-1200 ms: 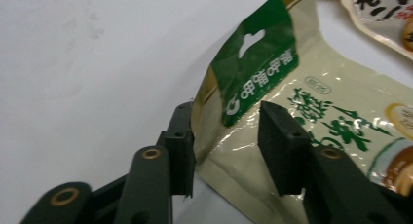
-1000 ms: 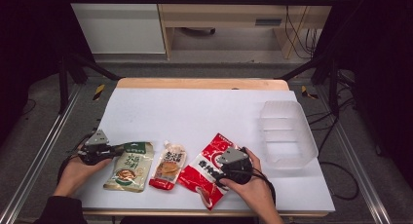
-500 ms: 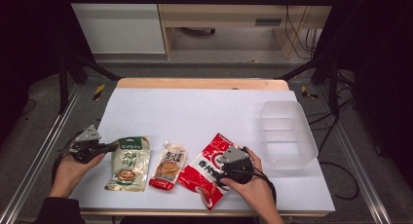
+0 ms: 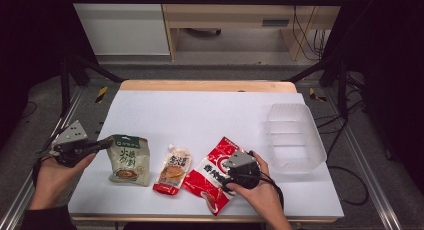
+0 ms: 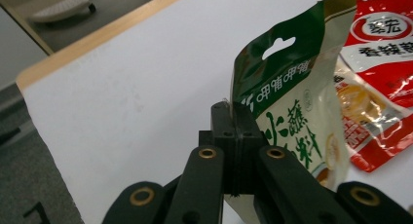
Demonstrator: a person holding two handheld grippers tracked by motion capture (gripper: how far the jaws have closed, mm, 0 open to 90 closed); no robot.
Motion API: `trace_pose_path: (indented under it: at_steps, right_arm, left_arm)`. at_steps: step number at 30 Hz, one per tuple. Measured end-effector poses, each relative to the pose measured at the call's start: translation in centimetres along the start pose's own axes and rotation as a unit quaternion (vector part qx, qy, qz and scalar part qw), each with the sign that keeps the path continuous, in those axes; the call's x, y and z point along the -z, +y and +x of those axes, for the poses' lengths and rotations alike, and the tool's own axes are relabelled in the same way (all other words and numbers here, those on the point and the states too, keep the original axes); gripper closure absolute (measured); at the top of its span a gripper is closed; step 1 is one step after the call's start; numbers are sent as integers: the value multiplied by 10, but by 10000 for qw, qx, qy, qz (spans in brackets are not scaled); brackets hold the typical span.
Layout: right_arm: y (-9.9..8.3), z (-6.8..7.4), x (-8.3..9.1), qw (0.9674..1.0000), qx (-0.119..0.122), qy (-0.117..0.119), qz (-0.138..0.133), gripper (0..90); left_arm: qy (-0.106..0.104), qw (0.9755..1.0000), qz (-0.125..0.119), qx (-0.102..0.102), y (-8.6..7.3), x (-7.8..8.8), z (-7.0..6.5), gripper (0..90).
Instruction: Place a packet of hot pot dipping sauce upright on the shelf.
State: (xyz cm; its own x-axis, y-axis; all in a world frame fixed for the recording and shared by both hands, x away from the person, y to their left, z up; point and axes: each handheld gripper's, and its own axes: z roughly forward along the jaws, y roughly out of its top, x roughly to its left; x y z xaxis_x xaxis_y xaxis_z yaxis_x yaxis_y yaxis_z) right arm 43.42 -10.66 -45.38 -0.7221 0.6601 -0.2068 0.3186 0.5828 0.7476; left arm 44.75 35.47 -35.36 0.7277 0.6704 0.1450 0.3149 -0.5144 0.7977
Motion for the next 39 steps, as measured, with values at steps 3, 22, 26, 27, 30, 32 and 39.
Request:
trace_pose_path:
  at_steps: [3,22,26,27,30,32,39]
  right_arm:
    - [1,2,1,9999,-7,107,-39,113]
    - [61,-15,6,9937,708,748,433,223]
    - [72,-24,11,9913,785,834,656,202]
    - [72,-24,11,9913,785,834,656,202]
    - [82,-33,18,9904,875,780,734,149]
    - [87,-36,22,9895,931,811,746,133]
    - [100,-39,35,9902,1122,603,563,197]
  left_arm:
    - [19,9997,-43,-247,14,9,-13,900]
    - [-382,9966,-264,-681,96,-31,-43,900]
    - [-491,9956,-284,-748,104,-45,-52,900]
    - [-523,9953,-280,-760,106,-48,-54,900]
    - [-621,9941,-241,-858,113,-58,-63,900]
    - [-661,9937,-242,-878,114,-61,-65,900]
    - [-854,9907,-233,-1035,122,-72,-82,900]
